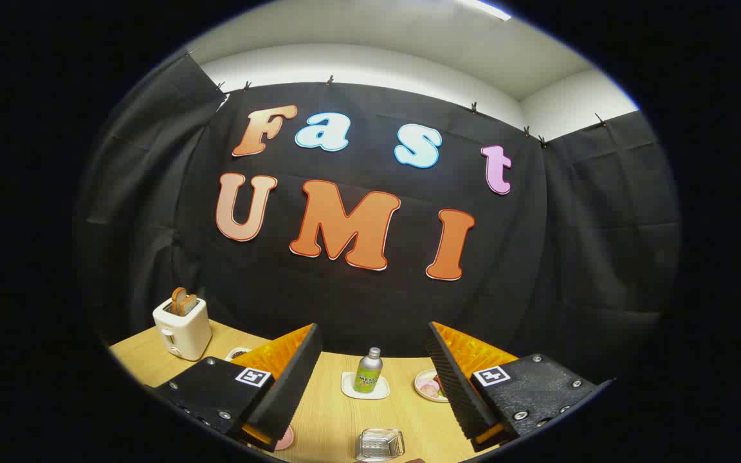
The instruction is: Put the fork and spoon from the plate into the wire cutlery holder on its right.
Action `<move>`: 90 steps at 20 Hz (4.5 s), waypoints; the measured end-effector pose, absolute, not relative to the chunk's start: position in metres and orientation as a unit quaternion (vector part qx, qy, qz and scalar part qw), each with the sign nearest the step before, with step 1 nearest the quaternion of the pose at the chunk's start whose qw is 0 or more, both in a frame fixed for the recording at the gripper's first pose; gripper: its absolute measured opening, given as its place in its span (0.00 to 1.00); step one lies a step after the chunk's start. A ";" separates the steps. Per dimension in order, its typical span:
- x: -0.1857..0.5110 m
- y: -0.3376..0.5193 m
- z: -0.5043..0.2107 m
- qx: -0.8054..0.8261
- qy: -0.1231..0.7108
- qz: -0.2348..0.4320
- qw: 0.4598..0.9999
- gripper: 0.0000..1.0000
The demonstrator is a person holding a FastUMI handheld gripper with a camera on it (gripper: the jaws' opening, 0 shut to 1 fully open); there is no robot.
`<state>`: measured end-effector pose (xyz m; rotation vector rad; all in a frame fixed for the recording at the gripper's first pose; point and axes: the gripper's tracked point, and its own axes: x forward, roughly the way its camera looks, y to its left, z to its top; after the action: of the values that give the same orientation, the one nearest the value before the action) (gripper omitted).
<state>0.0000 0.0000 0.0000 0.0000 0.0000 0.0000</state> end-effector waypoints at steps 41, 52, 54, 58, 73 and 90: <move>-0.070 0.191 -0.285 0.006 0.427 0.232 0.874 0.87; -0.088 0.212 -0.342 -0.062 0.504 0.254 0.823 0.47; -0.092 0.212 -0.347 -0.073 0.515 0.256 0.815 0.34; -0.090 0.211 -0.354 -0.076 0.525 0.243 0.812 0.15; -0.059 0.133 -0.270 0.050 0.446 0.194 0.872 0.05; -0.061 -0.041 -0.271 0.000 0.507 0.083 0.858 0.05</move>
<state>-0.0610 -0.0409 -0.2711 0.0008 1.0646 0.1744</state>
